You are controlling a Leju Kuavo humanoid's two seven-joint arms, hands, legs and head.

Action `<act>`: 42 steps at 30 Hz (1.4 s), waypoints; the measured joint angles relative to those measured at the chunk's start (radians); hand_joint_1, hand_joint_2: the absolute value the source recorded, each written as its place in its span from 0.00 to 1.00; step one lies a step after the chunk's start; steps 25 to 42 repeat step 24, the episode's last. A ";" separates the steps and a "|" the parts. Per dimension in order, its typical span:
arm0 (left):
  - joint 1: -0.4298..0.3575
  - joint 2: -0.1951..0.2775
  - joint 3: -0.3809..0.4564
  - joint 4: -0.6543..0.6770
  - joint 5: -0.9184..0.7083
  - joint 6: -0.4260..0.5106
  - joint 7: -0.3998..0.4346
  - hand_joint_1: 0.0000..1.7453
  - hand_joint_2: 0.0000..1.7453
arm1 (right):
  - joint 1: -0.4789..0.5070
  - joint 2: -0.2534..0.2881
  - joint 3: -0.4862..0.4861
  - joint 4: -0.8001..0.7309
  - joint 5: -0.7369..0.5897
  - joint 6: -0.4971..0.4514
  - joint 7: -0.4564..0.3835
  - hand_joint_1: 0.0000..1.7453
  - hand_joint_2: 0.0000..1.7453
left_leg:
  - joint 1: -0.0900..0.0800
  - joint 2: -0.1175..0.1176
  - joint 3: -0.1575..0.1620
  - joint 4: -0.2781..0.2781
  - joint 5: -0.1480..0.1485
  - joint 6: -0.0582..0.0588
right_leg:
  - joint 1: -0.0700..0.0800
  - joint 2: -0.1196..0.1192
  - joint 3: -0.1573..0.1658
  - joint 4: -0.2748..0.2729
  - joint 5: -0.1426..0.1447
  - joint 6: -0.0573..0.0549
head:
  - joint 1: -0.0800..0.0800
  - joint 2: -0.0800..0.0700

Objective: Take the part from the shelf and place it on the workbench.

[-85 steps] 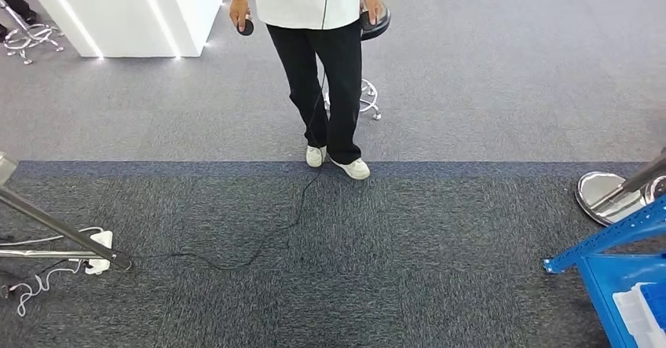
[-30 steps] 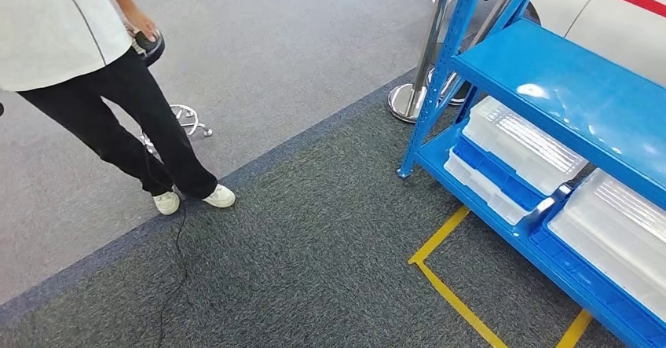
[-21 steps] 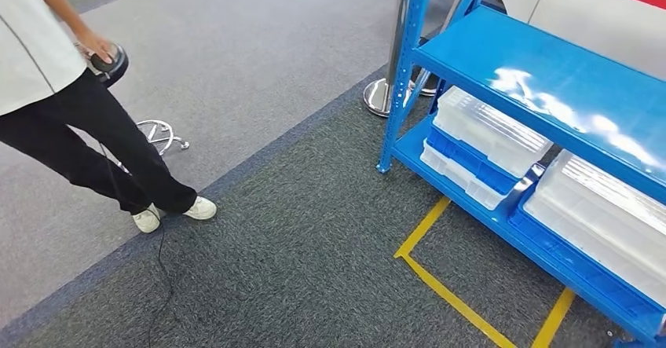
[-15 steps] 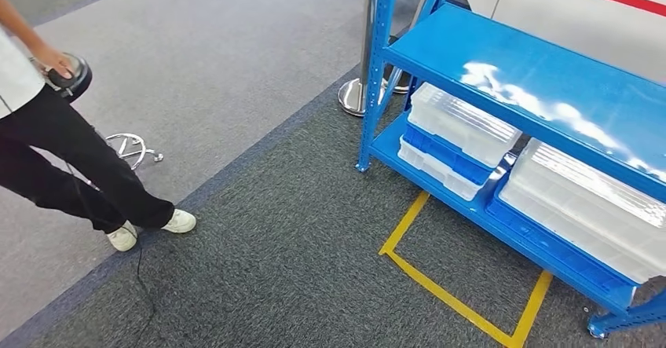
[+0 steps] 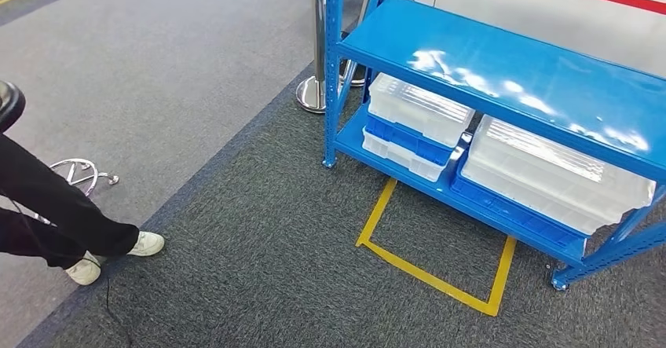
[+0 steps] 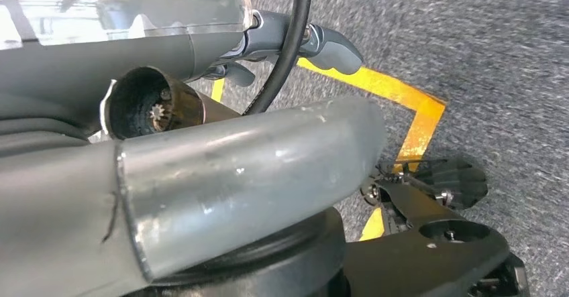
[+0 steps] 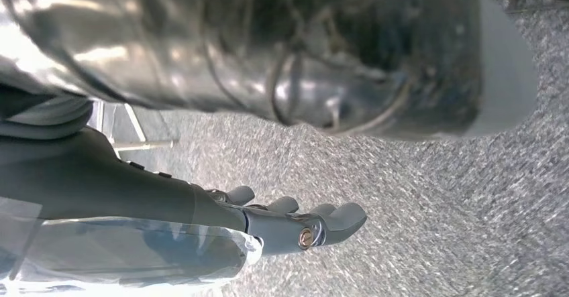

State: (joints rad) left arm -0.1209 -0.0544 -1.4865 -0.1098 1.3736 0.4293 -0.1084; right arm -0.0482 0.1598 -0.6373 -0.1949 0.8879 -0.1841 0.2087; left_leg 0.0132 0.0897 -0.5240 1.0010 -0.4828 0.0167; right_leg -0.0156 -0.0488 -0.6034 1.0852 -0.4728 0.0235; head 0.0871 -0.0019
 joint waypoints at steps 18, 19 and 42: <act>0.002 0.006 -0.007 0.002 0.000 0.002 0.009 0.00 0.00 | -0.004 0.003 -0.007 0.000 -0.002 -0.001 -0.004 0.00 0.00 | -0.004 -0.184 -0.016 0.009 0.005 -0.002 | 0.003 0.181 0.015 -0.052 0.018 -0.035 | -0.004 0.000; 0.000 0.005 -0.009 0.002 0.000 0.002 0.010 0.00 0.00 | -0.002 0.003 -0.007 0.000 -0.002 -0.001 -0.004 0.00 0.00 | -0.005 -0.173 -0.013 0.003 0.006 -0.001 | 0.000 0.194 0.011 -0.054 0.021 -0.027 | -0.004 0.000; 0.002 0.003 -0.012 0.002 0.000 0.001 0.023 0.00 0.00 | -0.003 0.002 -0.007 0.000 -0.004 -0.002 -0.008 0.00 0.00 | 0.002 -0.108 0.003 -0.025 0.019 0.019 | 0.003 0.085 -0.049 0.066 -0.054 -0.007 | 0.002 0.000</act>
